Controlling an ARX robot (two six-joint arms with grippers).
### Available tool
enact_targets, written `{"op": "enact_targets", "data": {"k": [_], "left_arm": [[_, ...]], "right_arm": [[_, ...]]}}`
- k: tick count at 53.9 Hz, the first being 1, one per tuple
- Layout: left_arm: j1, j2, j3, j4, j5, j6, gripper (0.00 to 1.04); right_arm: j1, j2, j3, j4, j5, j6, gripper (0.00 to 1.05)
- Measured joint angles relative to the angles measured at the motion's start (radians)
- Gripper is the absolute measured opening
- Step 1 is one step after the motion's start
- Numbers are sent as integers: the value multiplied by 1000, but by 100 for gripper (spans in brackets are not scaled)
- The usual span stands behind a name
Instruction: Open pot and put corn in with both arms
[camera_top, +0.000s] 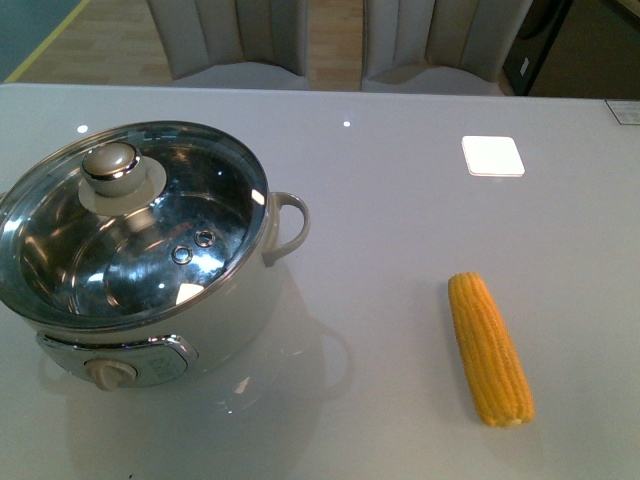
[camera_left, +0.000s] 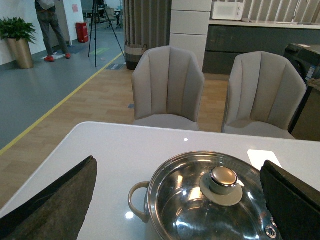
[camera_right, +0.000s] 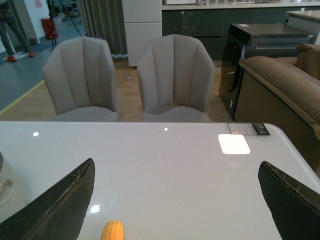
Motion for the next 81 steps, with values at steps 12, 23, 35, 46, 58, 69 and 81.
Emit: {"op": "enact_targets", "data": {"k": [12, 23, 35, 46, 58, 69, 81], "left_arm": [[0, 0, 0, 0, 0, 0, 98], [0, 0, 0, 0, 0, 0, 98], [0, 0, 0, 0, 0, 0, 98], [0, 0, 0, 0, 0, 0, 98], [19, 85, 66, -178, 80, -34, 98], [12, 299, 113, -240, 84, -72, 98], [16, 610, 186, 43, 121, -58, 98]], "right_arm": [[0, 0, 0, 0, 0, 0, 96], [0, 0, 0, 0, 0, 0, 96], [0, 0, 0, 0, 0, 0, 96], [0, 0, 0, 0, 0, 0, 96], [0, 0, 0, 0, 0, 0, 96], [0, 0, 0, 0, 0, 0, 96], [0, 0, 0, 0, 0, 0, 96]]}}
